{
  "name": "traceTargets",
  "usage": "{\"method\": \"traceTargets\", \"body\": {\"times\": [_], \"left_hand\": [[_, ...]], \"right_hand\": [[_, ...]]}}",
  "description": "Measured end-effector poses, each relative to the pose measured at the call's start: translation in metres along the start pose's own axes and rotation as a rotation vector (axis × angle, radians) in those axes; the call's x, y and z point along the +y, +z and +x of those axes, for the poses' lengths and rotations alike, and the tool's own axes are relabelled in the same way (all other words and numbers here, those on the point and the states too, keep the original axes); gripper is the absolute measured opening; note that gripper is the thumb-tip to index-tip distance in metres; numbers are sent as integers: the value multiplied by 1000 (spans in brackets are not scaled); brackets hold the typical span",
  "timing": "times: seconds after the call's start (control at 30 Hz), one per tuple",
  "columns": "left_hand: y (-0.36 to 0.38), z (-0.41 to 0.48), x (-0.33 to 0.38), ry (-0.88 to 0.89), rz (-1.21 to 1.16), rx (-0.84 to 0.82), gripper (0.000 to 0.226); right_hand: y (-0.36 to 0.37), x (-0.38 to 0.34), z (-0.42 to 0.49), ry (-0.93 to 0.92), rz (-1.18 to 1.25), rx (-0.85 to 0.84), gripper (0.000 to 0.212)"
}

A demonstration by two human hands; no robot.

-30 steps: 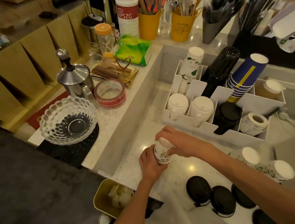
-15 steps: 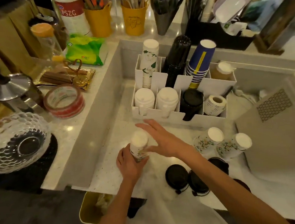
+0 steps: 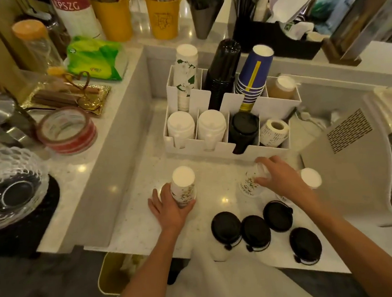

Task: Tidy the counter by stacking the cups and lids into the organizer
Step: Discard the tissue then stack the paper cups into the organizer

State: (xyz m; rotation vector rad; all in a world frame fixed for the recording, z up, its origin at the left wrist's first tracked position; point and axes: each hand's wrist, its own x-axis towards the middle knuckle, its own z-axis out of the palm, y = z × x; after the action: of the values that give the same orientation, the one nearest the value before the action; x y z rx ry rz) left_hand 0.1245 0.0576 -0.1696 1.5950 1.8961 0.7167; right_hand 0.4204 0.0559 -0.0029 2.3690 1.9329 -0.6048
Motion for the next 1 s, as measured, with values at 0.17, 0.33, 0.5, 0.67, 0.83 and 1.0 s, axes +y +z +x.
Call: {"method": "traceTargets", "body": {"times": [0.17,0.33,0.5,0.67,0.83,1.0], "left_hand": [[-4,1,4,-3,11,-35,97],[-8,-2,8,3,15,-46,100],[-10,-2,9,-1,18,-49,102],[-10,0,7,1,42,-71,103],[-11,1,7,-14,14,-63,101],[-10,-1,9,-22,-25,-68,112]], "right_hand": [[-58,-50,9,-161,182,25,77],[-122,-140,-3,-460,235,9,70],[-80,-192,-5,-621,-27,-108,73],[-7,-185,10,-584,-177,-185,74],[17,-180,17,-553,-88,-159,76],[22,-180,19,-524,-47,-173,77]]}}
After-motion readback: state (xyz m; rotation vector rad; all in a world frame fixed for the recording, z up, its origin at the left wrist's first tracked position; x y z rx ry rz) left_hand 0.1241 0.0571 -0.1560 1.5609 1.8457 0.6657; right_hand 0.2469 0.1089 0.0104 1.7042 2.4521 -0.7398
